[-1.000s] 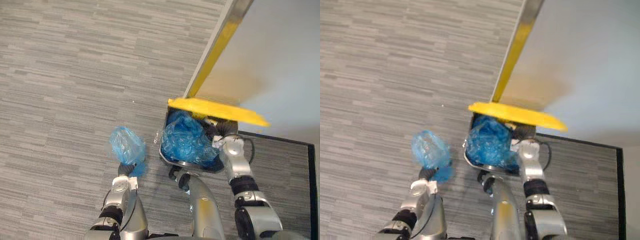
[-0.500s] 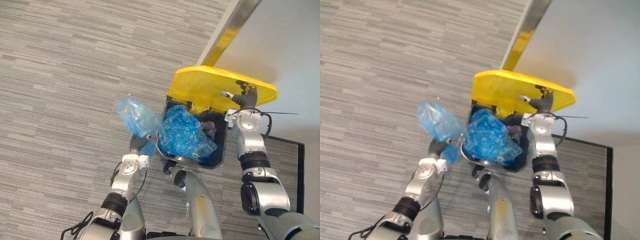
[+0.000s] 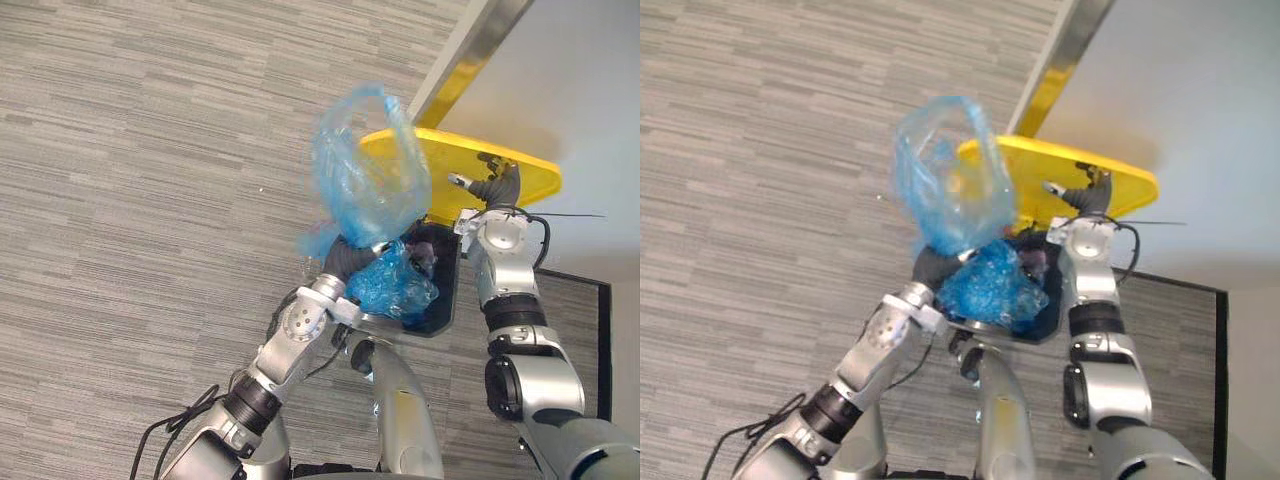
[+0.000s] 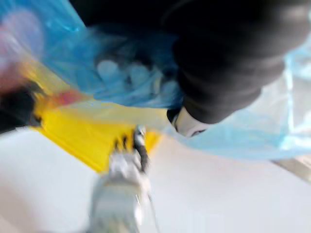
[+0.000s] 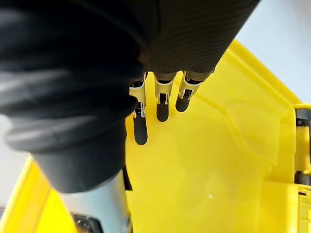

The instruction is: Gather rubbish on tea table into small bin, then transfer packed bag to large trash can.

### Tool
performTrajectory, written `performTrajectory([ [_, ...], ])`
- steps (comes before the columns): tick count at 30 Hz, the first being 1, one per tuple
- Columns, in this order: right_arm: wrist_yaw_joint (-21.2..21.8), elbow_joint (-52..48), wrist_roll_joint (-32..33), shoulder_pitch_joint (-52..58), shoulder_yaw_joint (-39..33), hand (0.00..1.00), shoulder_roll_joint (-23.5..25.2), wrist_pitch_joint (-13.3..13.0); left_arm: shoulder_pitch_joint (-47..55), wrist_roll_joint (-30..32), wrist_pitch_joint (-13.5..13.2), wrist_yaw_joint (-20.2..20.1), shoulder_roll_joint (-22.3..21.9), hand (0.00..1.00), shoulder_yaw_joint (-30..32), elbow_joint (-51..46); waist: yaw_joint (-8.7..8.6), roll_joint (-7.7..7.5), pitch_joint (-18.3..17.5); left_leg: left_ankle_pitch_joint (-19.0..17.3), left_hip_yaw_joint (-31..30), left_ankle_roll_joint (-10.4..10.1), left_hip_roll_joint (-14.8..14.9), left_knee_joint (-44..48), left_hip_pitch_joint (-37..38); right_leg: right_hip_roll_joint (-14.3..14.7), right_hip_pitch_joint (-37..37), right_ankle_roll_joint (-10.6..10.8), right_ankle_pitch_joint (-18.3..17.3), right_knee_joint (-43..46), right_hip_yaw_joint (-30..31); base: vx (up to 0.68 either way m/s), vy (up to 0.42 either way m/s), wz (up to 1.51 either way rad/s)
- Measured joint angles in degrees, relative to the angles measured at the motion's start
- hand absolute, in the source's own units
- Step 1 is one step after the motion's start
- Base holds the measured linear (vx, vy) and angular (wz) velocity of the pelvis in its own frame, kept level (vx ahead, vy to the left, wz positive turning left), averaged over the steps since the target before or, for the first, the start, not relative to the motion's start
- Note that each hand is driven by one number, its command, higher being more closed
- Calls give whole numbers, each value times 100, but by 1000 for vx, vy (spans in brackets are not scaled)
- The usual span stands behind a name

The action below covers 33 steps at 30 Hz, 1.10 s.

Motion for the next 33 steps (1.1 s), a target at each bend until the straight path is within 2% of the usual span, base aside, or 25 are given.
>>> performTrajectory([
  [6,0,0,0,-252,5,0,8,60,-438,107,2,45,-266,100,-316,121,-131,0,0,-6,123,12,-34,16,-16,-19,-61,38,55,-31,90,-12,19,-5],
  [11,-4,-9,3,-491,10,0,64,59,-1099,564,78,114,-574,100,-312,1460,-187,0,0,-12,189,10,-33,50,-109,39,-162,47,142,-126,182,-23,6,-9],
  [15,-42,-181,124,-668,69,0,189,55,-1260,959,231,166,-648,100,-97,2432,-254,-22,12,-22,300,-1,23,80,-257,144,-323,49,268,-280,265,-14,-9,-15],
  [19,-124,-576,180,-735,299,0,201,9,-1522,1105,326,191,-683,100,36,2828,-296,-94,73,-99,431,12,35,281,-549,200,-635,59,380,-296,398,-33,-13,-23],
  [21,-126,-926,193,-778,533,0,203,-99,-1814,1221,418,298,-675,100,338,3090,-429,-202,321,-218,448,-15,118,571,-778,287,-775,14,501,-333,438,-70,-2,-22],
  [24,-122,-1093,223,-806,645,0,164,-186,-2046,1331,480,395,-676,100,462,3290,-463,-223,407,-254,468,-16,128,717,-1034,321,-957,35,609,-410,475,-58,2,-12],
  [25,-116,-1133,224,-808,775,0,165,-218,-2125,1412,510,396,-675,100,562,3455,-467,-227,468,-263,475,-14,143,754,-1070,351,-977,-19,650,-449,483,-43,-10,-10],
  [26,-115,-1136,224,-810,819,0,163,-231,-2128,1448,511,396,-676,0,610,3492,-472,-227,467,-266,475,-13,151,764,-1102,360,-1001,-24,657,-460,485,-38,-24,-7],
  [33,-1,-1137,377,-1128,1257,0,147,-272,-2346,1955,654,409,-666,0,1224,4225,-517,-219,473,-303,474,-13,197,961,-1527,407,-1360,-30,727,-462,497,-7,-28,-4],
])
